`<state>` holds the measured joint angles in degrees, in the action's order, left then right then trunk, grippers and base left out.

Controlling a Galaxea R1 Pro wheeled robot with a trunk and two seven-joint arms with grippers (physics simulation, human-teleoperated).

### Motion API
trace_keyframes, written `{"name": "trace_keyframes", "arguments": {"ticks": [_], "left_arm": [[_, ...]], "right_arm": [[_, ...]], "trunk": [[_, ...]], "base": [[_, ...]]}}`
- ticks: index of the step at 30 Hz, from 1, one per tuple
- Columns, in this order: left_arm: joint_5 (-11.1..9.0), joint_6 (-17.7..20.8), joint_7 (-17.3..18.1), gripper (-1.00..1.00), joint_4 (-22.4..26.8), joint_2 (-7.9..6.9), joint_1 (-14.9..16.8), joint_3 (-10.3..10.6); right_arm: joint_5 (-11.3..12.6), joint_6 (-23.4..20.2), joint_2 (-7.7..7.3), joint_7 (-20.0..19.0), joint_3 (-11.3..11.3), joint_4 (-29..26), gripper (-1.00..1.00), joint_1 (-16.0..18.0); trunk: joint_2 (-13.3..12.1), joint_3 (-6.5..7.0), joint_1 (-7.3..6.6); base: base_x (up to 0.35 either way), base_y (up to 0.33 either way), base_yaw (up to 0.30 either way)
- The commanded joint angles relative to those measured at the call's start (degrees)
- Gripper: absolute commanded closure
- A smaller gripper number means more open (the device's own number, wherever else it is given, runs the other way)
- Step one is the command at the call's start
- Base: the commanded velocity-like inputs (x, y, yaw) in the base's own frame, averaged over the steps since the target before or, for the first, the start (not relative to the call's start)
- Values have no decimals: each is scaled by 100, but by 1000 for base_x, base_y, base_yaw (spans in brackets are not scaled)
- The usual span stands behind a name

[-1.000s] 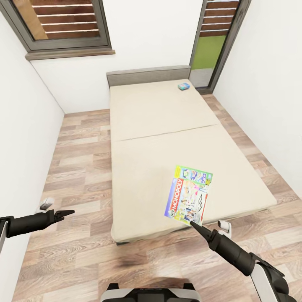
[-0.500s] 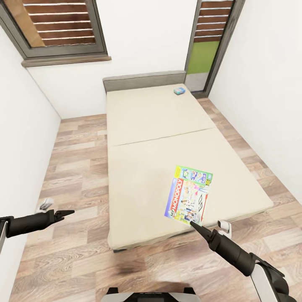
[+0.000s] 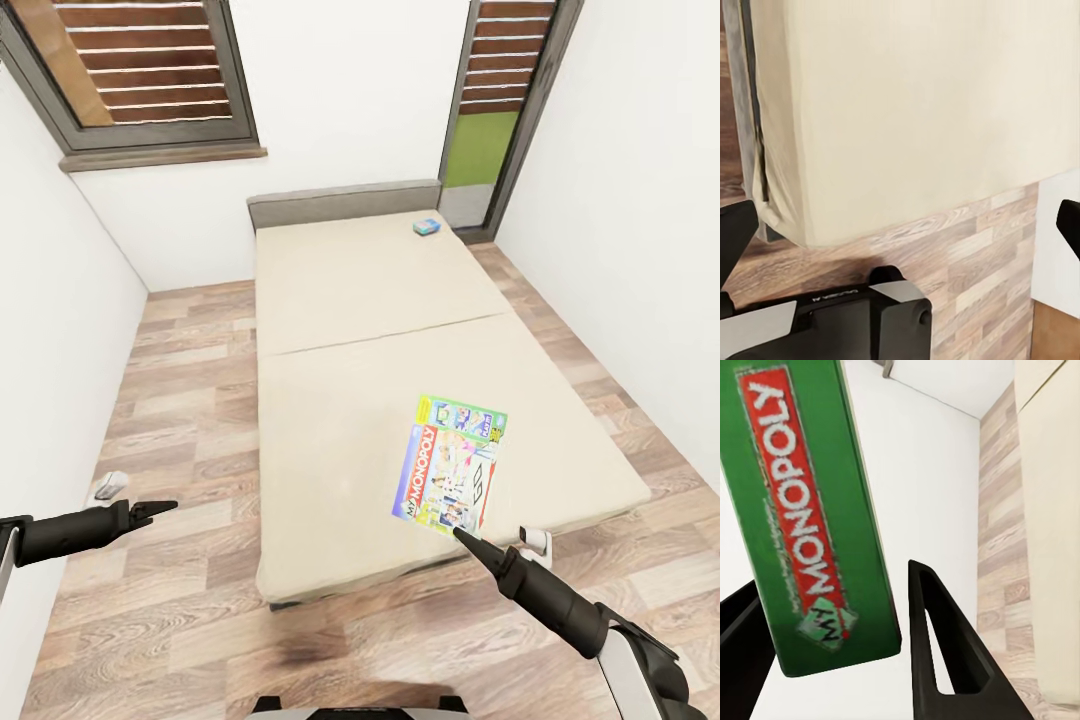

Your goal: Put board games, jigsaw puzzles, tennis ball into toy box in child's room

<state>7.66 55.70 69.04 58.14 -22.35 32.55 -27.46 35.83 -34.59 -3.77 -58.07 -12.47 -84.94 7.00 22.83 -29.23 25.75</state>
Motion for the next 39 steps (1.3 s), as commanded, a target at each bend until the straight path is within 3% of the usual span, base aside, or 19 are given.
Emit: {"name": "trace_keyframes", "arguments": {"ticks": [1,11,31,35,39], "left_arm": [[60,46,57,-100,4,3,6,-14],[63,46,57,-100,4,3,6,-14],[62,46,57,-100,4,1,6,-14],[62,46,57,-100,4,3,6,-14],[62,46,57,-100,4,1,6,-13]], "right_arm": [[29,-39,-1,-3,-1,0,100,3],[29,232,-9,-31,-1,3,100,-5],[28,277,-10,-49,-1,60,100,-6],[26,323,-12,-27,-3,345,100,-6],[30,790,-85,-27,-9,999,100,-2]], "trunk": [[9,2,3],[9,98,3],[9,289,3],[9,327,3],[9,365,3]], "base": [[0,-59,0],[0,-74,0],[0,-1,0],[0,0,0],[0,0,0]]}}
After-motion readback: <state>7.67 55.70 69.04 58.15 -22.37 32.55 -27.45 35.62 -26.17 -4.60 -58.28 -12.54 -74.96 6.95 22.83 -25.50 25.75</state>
